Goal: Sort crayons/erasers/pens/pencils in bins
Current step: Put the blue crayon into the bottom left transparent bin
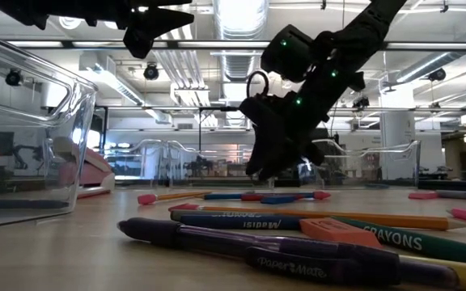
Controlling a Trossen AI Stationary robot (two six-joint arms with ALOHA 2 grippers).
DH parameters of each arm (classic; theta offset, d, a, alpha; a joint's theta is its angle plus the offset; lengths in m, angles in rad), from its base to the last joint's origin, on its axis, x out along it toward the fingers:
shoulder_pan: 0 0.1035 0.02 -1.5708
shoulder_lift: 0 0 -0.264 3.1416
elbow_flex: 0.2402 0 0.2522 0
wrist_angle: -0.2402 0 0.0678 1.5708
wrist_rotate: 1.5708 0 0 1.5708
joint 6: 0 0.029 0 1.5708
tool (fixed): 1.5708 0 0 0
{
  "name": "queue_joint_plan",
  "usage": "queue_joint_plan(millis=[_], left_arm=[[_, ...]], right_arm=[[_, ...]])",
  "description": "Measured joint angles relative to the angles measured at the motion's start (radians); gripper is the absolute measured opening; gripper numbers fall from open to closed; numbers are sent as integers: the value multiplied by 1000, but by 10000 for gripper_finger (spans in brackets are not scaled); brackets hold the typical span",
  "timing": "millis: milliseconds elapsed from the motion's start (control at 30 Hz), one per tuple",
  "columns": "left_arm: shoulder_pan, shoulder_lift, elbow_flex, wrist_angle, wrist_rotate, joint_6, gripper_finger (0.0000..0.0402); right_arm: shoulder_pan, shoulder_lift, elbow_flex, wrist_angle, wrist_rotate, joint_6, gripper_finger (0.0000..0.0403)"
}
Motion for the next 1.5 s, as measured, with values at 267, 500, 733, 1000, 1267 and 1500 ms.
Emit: queue_joint_plan(millis=[267,500,733,1000,1267,1500], left_arm=[[0,0,0,0,3,0,159],[0,0,0,-1,6,1,159],[0,0,0,-1,6,3,159],[0,0,0,-1,5,3,159],[0,0,0,-1,5,3,159],[0,0,0,-1,-2,3,159]], right_arm=[[-4,86,75,-33,-42,0,239],[-14,166,141,-100,-36,55,269],[-13,176,214,-286,-4,-81,235],[-9,177,216,-402,31,-225,185],[2,179,208,-401,34,-256,125],[3,179,199,-405,30,-267,64]])
